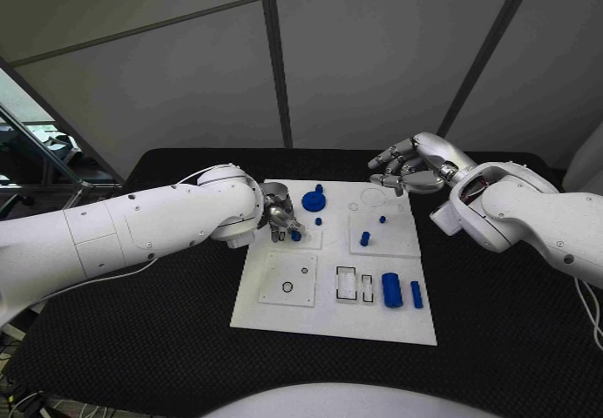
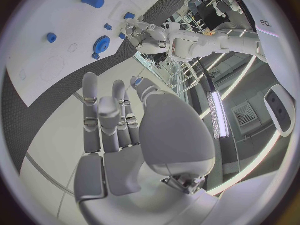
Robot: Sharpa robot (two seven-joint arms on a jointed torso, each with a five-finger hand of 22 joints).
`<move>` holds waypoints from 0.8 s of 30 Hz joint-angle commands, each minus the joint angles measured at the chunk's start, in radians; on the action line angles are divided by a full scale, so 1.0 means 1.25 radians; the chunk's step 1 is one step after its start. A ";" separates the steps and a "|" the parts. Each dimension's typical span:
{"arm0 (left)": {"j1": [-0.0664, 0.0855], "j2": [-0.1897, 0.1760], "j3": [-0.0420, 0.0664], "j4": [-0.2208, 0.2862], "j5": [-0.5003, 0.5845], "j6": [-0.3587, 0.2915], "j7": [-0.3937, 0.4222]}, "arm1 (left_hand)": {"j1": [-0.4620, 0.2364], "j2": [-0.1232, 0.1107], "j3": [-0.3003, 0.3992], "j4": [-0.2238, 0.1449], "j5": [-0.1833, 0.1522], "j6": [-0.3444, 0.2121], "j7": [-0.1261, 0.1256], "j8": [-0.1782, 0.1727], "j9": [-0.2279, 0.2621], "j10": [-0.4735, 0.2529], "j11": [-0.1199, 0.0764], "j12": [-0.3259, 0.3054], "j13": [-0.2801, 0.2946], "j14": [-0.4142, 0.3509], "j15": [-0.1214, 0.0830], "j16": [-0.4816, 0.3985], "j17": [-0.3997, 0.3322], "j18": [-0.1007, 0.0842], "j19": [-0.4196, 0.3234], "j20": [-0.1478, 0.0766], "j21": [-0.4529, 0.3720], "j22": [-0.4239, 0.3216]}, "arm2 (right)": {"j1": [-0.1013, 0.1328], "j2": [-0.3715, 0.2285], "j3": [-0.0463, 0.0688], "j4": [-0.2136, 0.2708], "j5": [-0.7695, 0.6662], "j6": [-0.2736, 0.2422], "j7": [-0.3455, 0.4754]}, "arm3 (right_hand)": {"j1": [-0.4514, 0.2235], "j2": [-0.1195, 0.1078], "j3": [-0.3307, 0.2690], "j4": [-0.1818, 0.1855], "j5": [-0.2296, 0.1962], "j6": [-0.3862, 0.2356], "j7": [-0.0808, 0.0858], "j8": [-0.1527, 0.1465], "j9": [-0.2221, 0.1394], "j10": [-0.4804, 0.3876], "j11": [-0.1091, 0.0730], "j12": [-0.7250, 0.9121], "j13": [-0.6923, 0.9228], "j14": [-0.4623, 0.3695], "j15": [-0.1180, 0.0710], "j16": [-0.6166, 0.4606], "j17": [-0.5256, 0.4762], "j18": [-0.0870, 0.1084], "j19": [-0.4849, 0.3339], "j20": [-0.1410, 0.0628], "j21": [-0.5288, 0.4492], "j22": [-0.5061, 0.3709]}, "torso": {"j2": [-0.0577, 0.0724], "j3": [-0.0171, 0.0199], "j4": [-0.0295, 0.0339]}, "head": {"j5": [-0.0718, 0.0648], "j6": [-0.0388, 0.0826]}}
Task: Assemble the parts on the task board
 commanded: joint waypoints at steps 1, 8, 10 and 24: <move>0.000 0.000 0.000 0.001 -0.003 0.002 -0.005 | -0.005 0.002 -0.010 0.000 0.004 0.007 -0.001 -0.006 -0.002 -0.006 0.000 -0.005 -0.002 0.005 0.001 -0.005 0.001 -0.124 0.021 0.001 0.001 0.088 | 0.002 0.000 0.001 0.002 -0.002 0.002 0.005 | -0.002 -0.005 0.004 0.001 0.001 0.003 0.003 0.000 -0.001 0.000 0.001 -0.005 -0.001 0.007 0.001 -0.002 0.001 0.013 0.007 0.000 -0.005 -0.001 | 0.000 0.0001 0.0000 | -0.001 -0.001; 0.000 0.000 0.000 0.001 -0.003 0.010 -0.008 | -0.007 0.004 -0.046 0.014 0.004 0.011 0.000 -0.011 -0.003 -0.006 0.001 -0.004 0.000 0.006 0.001 -0.006 0.003 -0.125 0.022 0.002 0.002 0.091 | 0.002 -0.001 0.001 0.002 -0.004 0.002 0.004 | -0.002 -0.006 0.004 0.001 0.001 0.002 0.003 0.000 -0.001 -0.001 0.001 -0.006 -0.002 0.007 0.001 -0.003 0.000 0.013 0.007 0.000 -0.006 -0.001 | 0.000 0.0000 0.0003 | 0.000 -0.001; 0.000 0.000 0.000 0.001 -0.003 0.012 -0.008 | -0.008 0.005 -0.056 0.018 0.004 0.012 0.000 -0.012 -0.004 -0.006 0.001 -0.004 0.000 0.006 0.001 -0.007 0.003 -0.125 0.022 0.002 0.002 0.091 | 0.002 -0.001 0.001 0.002 -0.005 0.002 0.004 | -0.002 -0.006 0.005 0.001 0.001 0.002 0.003 0.000 -0.001 -0.002 0.001 -0.007 -0.002 0.007 0.001 -0.002 0.001 0.013 0.007 0.000 -0.006 -0.002 | 0.000 0.0000 0.0001 | 0.000 -0.001; 0.000 -0.001 0.000 0.001 -0.003 -0.009 -0.005 | -0.048 0.009 -0.204 0.101 0.003 0.019 0.001 -0.021 -0.004 -0.003 0.002 0.001 0.005 0.008 0.002 -0.012 0.008 -0.126 0.024 0.002 0.003 0.097 | 0.002 0.000 0.001 0.001 -0.009 0.000 0.004 | -0.004 -0.008 0.005 0.003 0.000 0.001 0.004 -0.001 -0.002 -0.005 0.002 -0.010 -0.005 0.006 0.002 -0.006 -0.002 0.013 0.006 0.000 -0.009 -0.005 | 0.000 -0.0002 0.0004 | 0.000 0.002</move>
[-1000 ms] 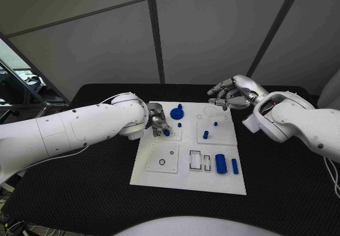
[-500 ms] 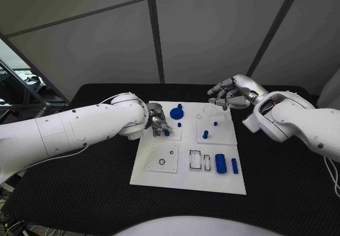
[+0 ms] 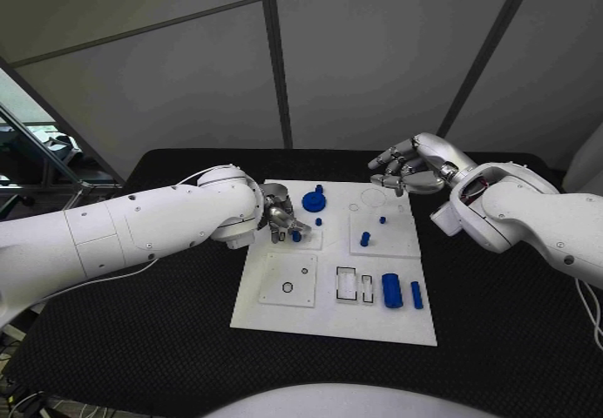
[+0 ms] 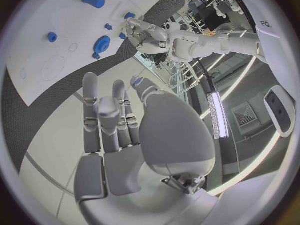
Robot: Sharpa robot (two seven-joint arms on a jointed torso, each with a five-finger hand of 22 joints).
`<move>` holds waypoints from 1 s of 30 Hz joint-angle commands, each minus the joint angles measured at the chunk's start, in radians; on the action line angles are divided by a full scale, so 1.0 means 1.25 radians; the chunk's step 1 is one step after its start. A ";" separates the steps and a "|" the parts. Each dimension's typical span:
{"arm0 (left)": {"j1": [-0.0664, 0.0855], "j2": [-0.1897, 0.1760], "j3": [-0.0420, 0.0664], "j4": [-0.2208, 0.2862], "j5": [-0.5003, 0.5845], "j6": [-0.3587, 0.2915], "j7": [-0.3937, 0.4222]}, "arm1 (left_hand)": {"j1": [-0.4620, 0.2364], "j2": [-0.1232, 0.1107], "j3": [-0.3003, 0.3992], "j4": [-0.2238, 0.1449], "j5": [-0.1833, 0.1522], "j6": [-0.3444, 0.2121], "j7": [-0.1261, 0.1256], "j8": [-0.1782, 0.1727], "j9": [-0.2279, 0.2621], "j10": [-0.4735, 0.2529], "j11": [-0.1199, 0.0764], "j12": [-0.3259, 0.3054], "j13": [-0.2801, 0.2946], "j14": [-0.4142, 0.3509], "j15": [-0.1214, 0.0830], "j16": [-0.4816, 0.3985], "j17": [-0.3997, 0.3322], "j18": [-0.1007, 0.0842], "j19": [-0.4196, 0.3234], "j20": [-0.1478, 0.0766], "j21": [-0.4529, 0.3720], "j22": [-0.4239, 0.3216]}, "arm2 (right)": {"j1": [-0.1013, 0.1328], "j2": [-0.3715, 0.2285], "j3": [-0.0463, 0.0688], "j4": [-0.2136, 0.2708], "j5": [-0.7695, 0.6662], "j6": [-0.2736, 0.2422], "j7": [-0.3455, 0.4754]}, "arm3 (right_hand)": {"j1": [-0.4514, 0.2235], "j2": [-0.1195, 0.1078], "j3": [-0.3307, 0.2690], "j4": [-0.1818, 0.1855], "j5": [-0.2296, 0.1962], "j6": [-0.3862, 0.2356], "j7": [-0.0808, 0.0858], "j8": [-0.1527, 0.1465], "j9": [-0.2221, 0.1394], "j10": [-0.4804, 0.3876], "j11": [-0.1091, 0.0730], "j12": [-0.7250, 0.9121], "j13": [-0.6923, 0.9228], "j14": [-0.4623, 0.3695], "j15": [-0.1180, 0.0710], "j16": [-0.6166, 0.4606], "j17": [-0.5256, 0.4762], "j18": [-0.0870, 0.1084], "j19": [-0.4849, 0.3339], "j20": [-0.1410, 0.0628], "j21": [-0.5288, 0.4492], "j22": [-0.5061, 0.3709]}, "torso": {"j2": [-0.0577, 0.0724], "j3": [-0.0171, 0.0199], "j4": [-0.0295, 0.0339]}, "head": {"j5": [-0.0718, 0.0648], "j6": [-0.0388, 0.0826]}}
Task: Assemble the parts on the task board
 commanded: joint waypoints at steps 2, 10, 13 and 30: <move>0.001 -0.002 0.000 0.002 -0.003 -0.012 -0.001 | -0.002 0.006 -0.046 0.020 0.003 0.008 0.001 -0.004 0.000 -0.002 0.002 0.002 0.003 0.006 -0.001 -0.004 0.002 -0.126 0.025 0.002 0.004 0.098 | 0.002 0.000 0.001 0.000 -0.004 0.000 0.005 | -0.004 -0.007 0.003 0.001 0.000 0.001 0.004 -0.001 -0.001 -0.005 0.002 -0.005 -0.002 0.006 0.002 -0.006 -0.002 0.013 0.006 0.000 -0.003 -0.001 | 0.000 -0.0003 0.0006 | 0.000 0.001; 0.002 -0.012 0.010 0.011 0.014 -0.007 -0.004 | 0.012 0.017 -0.096 0.024 0.004 0.007 0.001 -0.006 0.002 -0.003 0.003 0.003 0.004 0.006 -0.001 -0.005 0.004 -0.126 0.025 0.002 0.003 0.099 | 0.002 0.001 0.001 -0.003 -0.004 -0.001 0.005 | -0.006 -0.008 0.004 0.002 0.000 0.000 0.004 -0.001 -0.001 -0.007 0.002 -0.008 -0.004 0.006 0.002 -0.008 -0.003 0.014 0.005 0.000 -0.006 -0.003 | -0.001 0.0004 0.0003 | 0.001 0.002; 0.002 -0.015 0.020 0.015 0.017 -0.002 -0.006 | 0.013 0.021 -0.107 0.025 0.004 0.008 0.001 -0.005 0.003 -0.001 0.002 0.005 0.006 0.007 -0.001 -0.006 0.004 -0.126 0.025 0.002 0.003 0.100 | 0.002 0.002 0.001 -0.005 -0.004 -0.001 0.005 | -0.006 -0.008 0.004 0.003 0.000 0.000 0.004 -0.001 -0.002 -0.008 0.002 -0.009 -0.005 0.006 0.002 -0.008 -0.003 0.013 0.006 0.000 -0.006 -0.003 | -0.001 0.0000 0.0000 | 0.001 0.003; 0.006 -0.014 0.036 0.010 0.027 0.068 -0.029 | 0.016 0.039 -0.134 0.025 0.004 0.012 -0.001 -0.003 0.006 0.002 0.001 0.010 0.012 0.007 -0.001 -0.007 0.005 -0.126 0.026 0.002 0.004 0.102 | 0.002 0.005 0.000 -0.008 -0.004 0.004 0.003 | -0.006 -0.009 0.004 0.003 0.001 -0.001 0.004 -0.001 -0.002 -0.008 0.002 -0.010 -0.006 0.006 0.002 -0.008 -0.001 0.013 0.006 0.000 -0.006 -0.003 | 0.000 0.0003 -0.0004 | 0.003 0.004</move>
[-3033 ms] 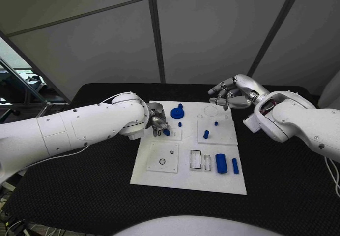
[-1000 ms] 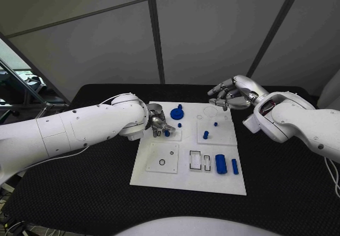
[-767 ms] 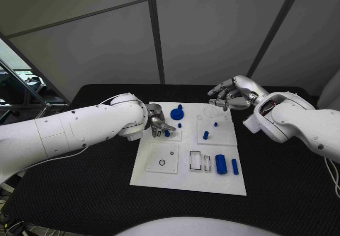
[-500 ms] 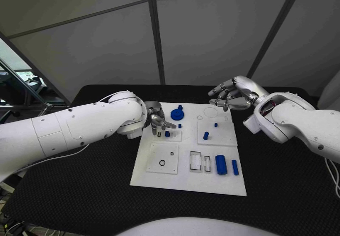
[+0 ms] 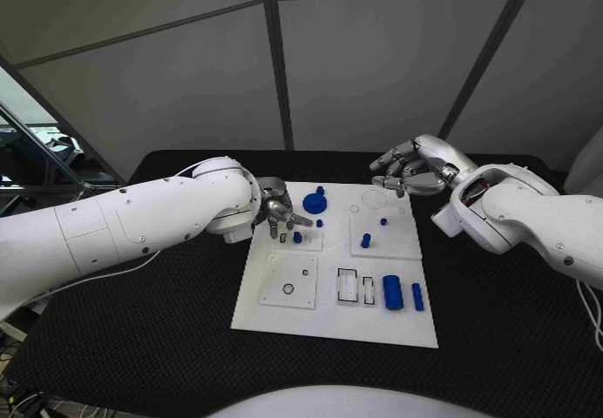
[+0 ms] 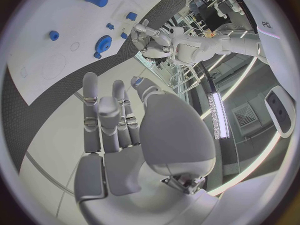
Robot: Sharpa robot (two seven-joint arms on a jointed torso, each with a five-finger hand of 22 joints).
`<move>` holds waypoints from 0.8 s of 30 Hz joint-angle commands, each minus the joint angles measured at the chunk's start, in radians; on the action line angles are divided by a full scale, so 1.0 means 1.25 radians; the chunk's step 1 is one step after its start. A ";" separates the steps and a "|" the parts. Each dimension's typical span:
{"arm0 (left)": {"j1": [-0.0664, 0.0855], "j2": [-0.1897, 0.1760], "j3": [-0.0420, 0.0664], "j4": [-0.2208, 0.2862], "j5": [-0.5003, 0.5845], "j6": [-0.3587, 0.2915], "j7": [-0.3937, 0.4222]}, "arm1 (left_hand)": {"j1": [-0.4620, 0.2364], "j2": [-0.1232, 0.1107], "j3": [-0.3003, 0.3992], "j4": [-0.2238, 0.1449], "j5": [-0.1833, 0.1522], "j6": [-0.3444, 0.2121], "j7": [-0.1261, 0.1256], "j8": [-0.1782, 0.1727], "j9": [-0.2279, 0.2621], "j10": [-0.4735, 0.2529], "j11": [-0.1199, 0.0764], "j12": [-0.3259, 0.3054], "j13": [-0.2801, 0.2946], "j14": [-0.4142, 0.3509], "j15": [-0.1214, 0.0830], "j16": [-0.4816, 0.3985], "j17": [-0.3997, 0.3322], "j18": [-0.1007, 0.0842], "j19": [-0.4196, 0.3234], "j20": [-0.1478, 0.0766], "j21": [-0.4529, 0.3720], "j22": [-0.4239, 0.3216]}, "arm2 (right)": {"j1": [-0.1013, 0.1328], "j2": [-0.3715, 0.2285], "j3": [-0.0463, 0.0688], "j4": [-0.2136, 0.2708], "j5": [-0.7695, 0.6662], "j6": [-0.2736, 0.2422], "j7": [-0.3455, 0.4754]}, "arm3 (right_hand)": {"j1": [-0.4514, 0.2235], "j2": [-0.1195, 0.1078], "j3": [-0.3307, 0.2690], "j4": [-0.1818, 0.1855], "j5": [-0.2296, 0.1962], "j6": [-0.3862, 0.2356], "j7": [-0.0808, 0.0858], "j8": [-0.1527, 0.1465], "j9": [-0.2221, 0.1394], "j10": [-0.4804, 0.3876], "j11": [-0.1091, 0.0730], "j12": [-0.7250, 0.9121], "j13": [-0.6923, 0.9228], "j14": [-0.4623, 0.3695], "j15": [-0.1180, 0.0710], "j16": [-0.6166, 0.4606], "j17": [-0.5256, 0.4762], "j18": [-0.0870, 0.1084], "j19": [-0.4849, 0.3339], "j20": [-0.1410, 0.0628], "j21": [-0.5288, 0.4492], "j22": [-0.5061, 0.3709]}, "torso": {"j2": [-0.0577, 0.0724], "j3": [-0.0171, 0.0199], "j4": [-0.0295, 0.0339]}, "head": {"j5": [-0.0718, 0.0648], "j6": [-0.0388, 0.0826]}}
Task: Assemble the parts on the task board
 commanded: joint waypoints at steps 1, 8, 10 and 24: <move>0.002 0.003 0.001 -0.002 0.010 0.045 -0.018 | -0.002 0.008 -0.006 -0.001 0.005 0.006 -0.001 0.000 0.001 0.002 0.001 0.003 0.001 0.005 0.001 -0.004 0.001 -0.127 0.026 0.002 0.004 0.101 | 0.002 0.001 0.001 0.001 -0.002 0.004 0.004 | -0.003 -0.005 0.002 0.001 0.001 -0.001 0.004 -0.001 -0.001 -0.005 -0.001 -0.005 -0.001 0.006 0.002 -0.004 0.001 0.013 0.006 0.000 -0.003 0.000 | 0.001 -0.0004 -0.0007 | 0.000 -0.001; 0.001 0.011 0.000 -0.010 0.011 0.066 -0.026 | -0.002 0.012 -0.010 -0.001 0.005 0.006 -0.001 0.000 0.001 0.001 0.001 0.001 -0.001 0.005 0.001 -0.004 0.001 -0.126 0.026 0.002 0.003 0.101 | 0.002 0.001 0.001 0.000 -0.002 0.005 0.003 | -0.004 -0.005 0.003 0.002 0.001 -0.001 0.004 -0.001 -0.001 -0.005 -0.001 -0.006 -0.002 0.006 0.002 -0.004 0.001 0.013 0.007 0.001 -0.003 0.000 | 0.001 -0.0010 -0.0003 | -0.001 -0.002; 0.001 0.012 0.000 -0.011 0.011 0.068 -0.026 | -0.002 0.012 -0.010 -0.001 0.005 0.006 -0.001 0.000 0.001 0.001 0.001 0.001 -0.001 0.005 0.001 -0.004 0.001 -0.126 0.026 0.002 0.003 0.101 | 0.002 0.002 0.001 0.000 -0.002 0.005 0.003 | -0.004 -0.005 0.003 0.002 0.001 -0.001 0.004 -0.001 -0.001 -0.005 -0.001 -0.006 -0.002 0.006 0.002 -0.004 0.001 0.013 0.007 0.001 -0.003 0.000 | 0.001 -0.0009 -0.0001 | -0.001 -0.003; 0.000 0.023 -0.003 -0.017 0.011 0.072 -0.022 | 0.000 0.020 -0.016 -0.002 0.005 0.005 0.000 -0.001 0.001 0.000 0.001 0.001 -0.001 0.005 0.001 -0.005 0.001 -0.126 0.026 0.002 0.003 0.101 | 0.002 0.003 0.001 0.000 -0.002 0.005 0.004 | -0.004 -0.005 0.003 0.002 0.001 -0.001 0.004 -0.001 -0.001 -0.005 -0.001 -0.006 -0.002 0.006 0.002 -0.004 0.001 0.013 0.007 0.001 -0.003 0.000 | 0.001 -0.0002 -0.0003 | -0.001 -0.005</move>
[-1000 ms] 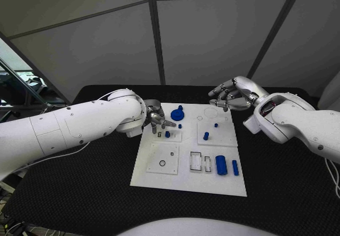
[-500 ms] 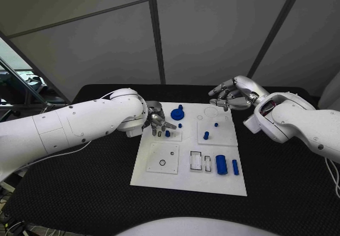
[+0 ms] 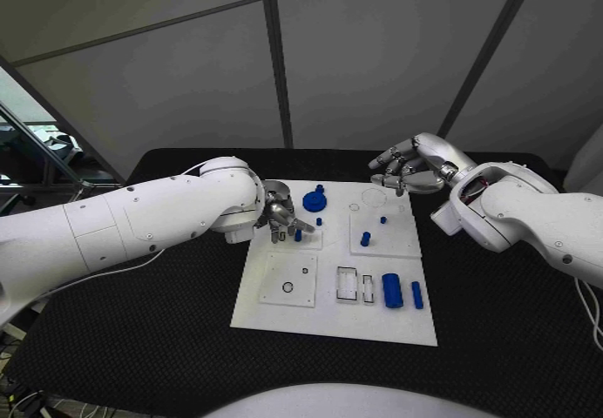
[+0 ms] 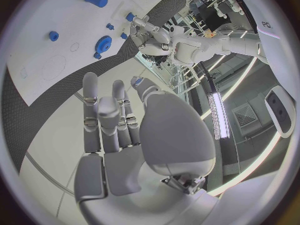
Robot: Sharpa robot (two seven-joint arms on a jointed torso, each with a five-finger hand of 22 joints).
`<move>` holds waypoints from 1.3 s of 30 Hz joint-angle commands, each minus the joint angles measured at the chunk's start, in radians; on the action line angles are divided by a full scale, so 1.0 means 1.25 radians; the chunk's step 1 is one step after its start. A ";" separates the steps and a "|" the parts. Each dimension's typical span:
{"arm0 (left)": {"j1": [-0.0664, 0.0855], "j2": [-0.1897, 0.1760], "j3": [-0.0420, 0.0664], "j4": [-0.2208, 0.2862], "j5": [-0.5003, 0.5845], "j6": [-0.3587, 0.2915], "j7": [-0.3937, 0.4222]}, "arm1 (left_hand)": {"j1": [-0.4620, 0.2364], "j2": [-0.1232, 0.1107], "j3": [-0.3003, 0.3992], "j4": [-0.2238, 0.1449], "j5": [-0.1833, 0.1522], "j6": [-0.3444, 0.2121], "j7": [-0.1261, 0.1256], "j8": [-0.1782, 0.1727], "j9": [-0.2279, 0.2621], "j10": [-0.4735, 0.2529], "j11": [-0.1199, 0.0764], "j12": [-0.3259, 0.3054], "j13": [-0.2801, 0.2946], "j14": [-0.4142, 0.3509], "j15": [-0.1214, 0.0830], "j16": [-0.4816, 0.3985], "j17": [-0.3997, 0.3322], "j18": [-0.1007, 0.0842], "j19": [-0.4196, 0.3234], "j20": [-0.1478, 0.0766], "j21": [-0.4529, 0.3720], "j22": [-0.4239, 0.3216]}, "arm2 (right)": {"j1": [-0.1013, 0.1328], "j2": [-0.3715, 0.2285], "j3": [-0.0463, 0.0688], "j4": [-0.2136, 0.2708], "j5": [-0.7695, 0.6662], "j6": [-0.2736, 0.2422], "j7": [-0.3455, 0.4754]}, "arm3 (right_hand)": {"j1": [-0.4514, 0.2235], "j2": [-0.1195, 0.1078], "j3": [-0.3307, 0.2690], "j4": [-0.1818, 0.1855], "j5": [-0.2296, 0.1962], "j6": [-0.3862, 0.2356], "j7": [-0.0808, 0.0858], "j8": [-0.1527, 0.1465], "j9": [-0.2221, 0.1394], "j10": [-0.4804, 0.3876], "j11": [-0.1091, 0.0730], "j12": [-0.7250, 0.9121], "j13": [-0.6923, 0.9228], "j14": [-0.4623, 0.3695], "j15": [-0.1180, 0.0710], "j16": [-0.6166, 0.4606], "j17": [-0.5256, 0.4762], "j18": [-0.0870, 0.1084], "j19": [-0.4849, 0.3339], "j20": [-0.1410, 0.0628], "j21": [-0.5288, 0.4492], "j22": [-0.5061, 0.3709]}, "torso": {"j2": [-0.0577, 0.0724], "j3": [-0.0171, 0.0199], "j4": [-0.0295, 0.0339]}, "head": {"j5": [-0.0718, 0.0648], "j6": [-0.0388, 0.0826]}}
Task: Assemble the parts on the task board
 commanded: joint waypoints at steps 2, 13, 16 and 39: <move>0.001 0.001 -0.001 0.000 0.004 0.010 -0.004 | 0.001 0.007 -0.005 -0.001 0.005 0.005 -0.001 -0.001 0.001 0.001 0.001 0.001 -0.001 0.004 0.002 -0.005 0.001 -0.126 0.026 0.002 0.003 0.101 | 0.002 0.000 0.001 0.001 -0.002 0.004 0.004 | -0.004 -0.005 0.003 0.002 0.001 -0.001 0.004 -0.001 -0.001 -0.005 0.000 -0.003 -0.001 0.003 -0.001 -0.004 0.001 0.013 0.007 0.000 -0.003 0.000 | 0.000 0.0006 0.0002 | -0.001 0.000; 0.000 0.000 -0.001 0.000 0.004 -0.003 0.000 | 0.003 0.011 -0.008 -0.001 0.005 0.005 -0.001 -0.001 0.002 0.001 0.001 0.002 0.000 0.005 0.002 -0.005 0.001 -0.126 0.026 0.002 0.003 0.101 | 0.002 0.001 0.001 0.001 -0.002 0.004 0.005 | -0.004 -0.005 0.003 0.002 0.001 -0.001 0.004 -0.001 -0.001 -0.005 0.000 -0.003 -0.001 0.003 -0.001 -0.004 0.001 0.013 0.007 0.000 -0.003 0.000 | -0.001 0.0003 0.0005 | 0.000 0.000; 0.000 -0.005 -0.001 0.000 0.004 -0.007 0.000 | 0.004 0.013 -0.009 -0.002 0.005 0.005 -0.001 -0.001 0.002 0.000 0.001 0.001 -0.001 0.005 0.002 -0.005 0.001 -0.126 0.025 0.002 0.001 0.099 | 0.002 0.001 0.001 0.000 -0.002 0.003 0.005 | -0.004 -0.005 0.003 0.002 0.001 -0.001 0.004 -0.001 -0.001 -0.005 0.000 -0.003 -0.001 0.003 -0.001 -0.004 0.001 0.013 0.007 0.000 -0.003 0.000 | -0.001 0.0000 0.0003 | -0.001 0.001; 0.094 -0.013 0.033 -0.118 0.151 0.074 0.124 | 0.164 0.071 -0.133 -0.002 0.006 -0.143 0.071 -0.058 -0.137 -0.296 0.068 -0.372 -0.424 -0.123 0.056 -0.019 0.003 -0.010 -0.261 0.051 -0.614 -0.519 | 0.002 -0.001 0.001 -0.009 -0.002 -0.003 0.004 | -0.005 -0.005 0.005 0.004 0.002 0.000 0.004 -0.001 -0.001 -0.004 -0.001 -0.004 -0.003 0.002 -0.001 -0.010 -0.005 0.014 0.007 0.001 -0.005 -0.002 | 0.001 0.0013 -0.0003 | -0.003 0.013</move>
